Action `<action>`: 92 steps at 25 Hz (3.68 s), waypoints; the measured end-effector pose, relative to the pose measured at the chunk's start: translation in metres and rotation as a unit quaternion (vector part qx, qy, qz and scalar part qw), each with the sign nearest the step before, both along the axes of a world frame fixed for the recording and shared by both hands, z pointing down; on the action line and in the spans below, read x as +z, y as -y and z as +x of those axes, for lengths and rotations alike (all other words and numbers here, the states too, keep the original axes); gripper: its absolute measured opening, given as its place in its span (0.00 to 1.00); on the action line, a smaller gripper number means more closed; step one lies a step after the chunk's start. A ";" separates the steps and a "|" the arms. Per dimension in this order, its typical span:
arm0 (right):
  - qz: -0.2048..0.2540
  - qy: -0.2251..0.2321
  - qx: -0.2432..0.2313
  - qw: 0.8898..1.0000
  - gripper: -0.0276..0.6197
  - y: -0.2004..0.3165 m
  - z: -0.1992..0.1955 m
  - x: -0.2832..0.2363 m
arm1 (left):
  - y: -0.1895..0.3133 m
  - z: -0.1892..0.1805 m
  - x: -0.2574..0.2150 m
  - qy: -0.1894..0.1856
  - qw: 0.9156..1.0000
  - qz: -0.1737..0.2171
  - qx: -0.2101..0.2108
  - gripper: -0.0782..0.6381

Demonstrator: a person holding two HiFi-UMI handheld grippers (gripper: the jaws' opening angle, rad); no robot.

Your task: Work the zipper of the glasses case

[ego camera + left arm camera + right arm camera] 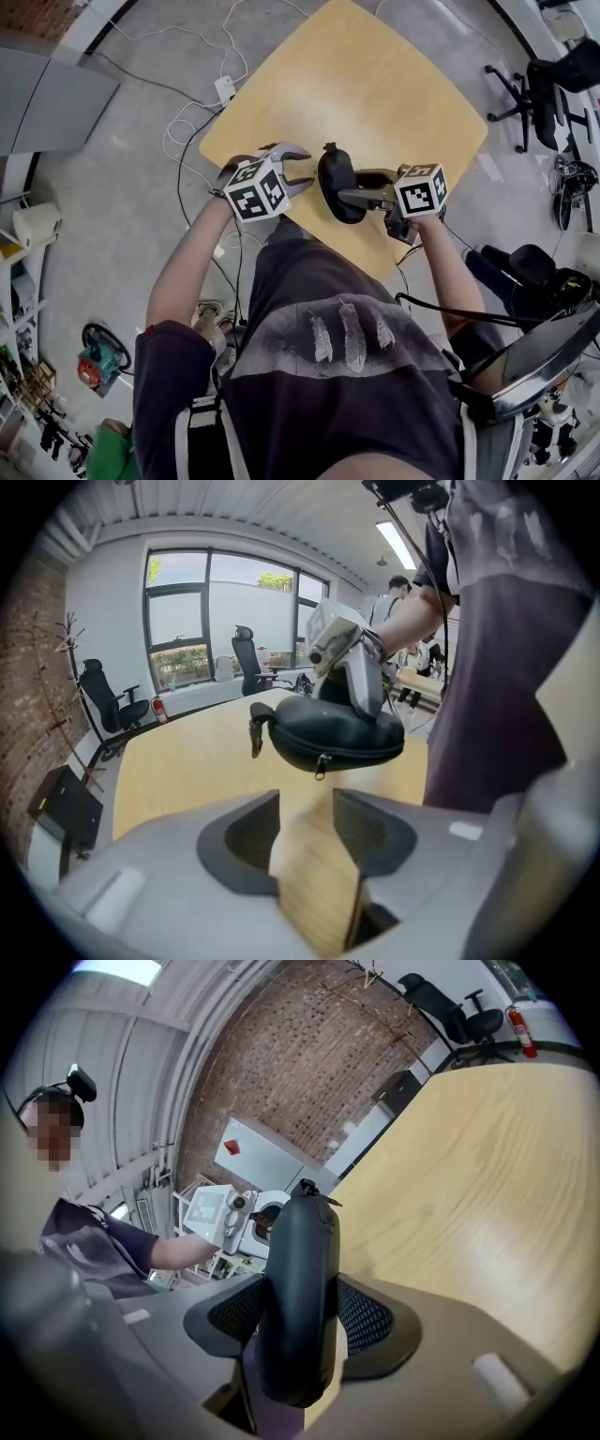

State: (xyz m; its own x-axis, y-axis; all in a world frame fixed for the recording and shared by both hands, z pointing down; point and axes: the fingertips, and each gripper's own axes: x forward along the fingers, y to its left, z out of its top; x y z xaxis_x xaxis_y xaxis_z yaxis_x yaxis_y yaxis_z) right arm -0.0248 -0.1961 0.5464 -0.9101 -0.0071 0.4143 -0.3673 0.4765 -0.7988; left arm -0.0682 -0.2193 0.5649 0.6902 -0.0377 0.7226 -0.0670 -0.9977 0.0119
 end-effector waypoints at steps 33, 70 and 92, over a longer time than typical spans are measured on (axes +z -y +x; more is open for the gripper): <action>0.071 -0.030 0.063 0.995 0.42 -0.012 -0.005 -0.007 | -0.026 -0.006 -0.035 0.061 0.994 0.092 0.011 0.11; 0.009 0.041 0.194 0.980 0.41 0.016 -0.001 -0.015 | -0.047 -0.004 -0.029 0.060 0.997 0.046 -0.005 0.11; -0.032 0.075 0.291 0.953 0.39 0.036 0.007 -0.010 | -0.075 0.008 -0.019 0.043 0.999 0.005 -0.029 0.11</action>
